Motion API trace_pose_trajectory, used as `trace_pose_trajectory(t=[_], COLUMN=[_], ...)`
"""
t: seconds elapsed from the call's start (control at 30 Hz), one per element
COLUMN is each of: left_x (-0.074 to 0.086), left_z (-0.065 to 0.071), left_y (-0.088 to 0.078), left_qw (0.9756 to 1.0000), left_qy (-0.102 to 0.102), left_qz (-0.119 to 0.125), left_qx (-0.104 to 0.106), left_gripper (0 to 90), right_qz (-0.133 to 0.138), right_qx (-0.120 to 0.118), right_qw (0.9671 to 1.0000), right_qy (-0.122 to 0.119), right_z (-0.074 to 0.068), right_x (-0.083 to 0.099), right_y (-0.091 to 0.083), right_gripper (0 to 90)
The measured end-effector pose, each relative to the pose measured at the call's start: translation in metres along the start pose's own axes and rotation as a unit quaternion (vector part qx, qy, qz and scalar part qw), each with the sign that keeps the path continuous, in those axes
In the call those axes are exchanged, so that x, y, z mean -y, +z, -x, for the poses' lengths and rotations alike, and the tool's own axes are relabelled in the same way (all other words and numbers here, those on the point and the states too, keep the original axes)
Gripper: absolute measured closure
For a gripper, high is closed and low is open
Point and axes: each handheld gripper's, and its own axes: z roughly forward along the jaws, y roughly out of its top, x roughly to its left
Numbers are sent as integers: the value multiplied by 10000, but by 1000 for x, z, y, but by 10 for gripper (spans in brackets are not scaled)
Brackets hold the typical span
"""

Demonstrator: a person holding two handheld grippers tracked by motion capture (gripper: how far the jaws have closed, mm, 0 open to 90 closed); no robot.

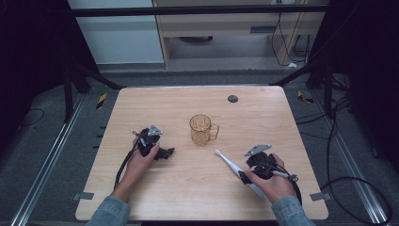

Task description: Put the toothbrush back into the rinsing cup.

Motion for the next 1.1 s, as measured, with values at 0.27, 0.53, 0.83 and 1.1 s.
trace_pose_trajectory(t=[0.27, 0.53, 0.83, 1.1], left_x=[0, 0, 0, 0], left_z=[0, -1, -1, -1], left_y=[0, 0, 0, 0], left_qw=[10000, 10000, 10000, 10000], left_qy=[13, 38, 40, 38], left_qz=[-1, -3, -4, -2], left_qx=[10, 9, 8, 8], left_gripper=[0, 0, 0, 0], right_qz=[-371, -632, -844, -982], right_qx=[-26, -170, -241, -109], right_qw=[9992, 9974, 9951, 9945], right_qy=[-120, -292, -451, -350], right_z=[-1, -7, -13, -12], right_x=[-17, -32, -44, -44], right_y=[1, 8, 20, 26], right_gripper=[220, 309, 340, 238])
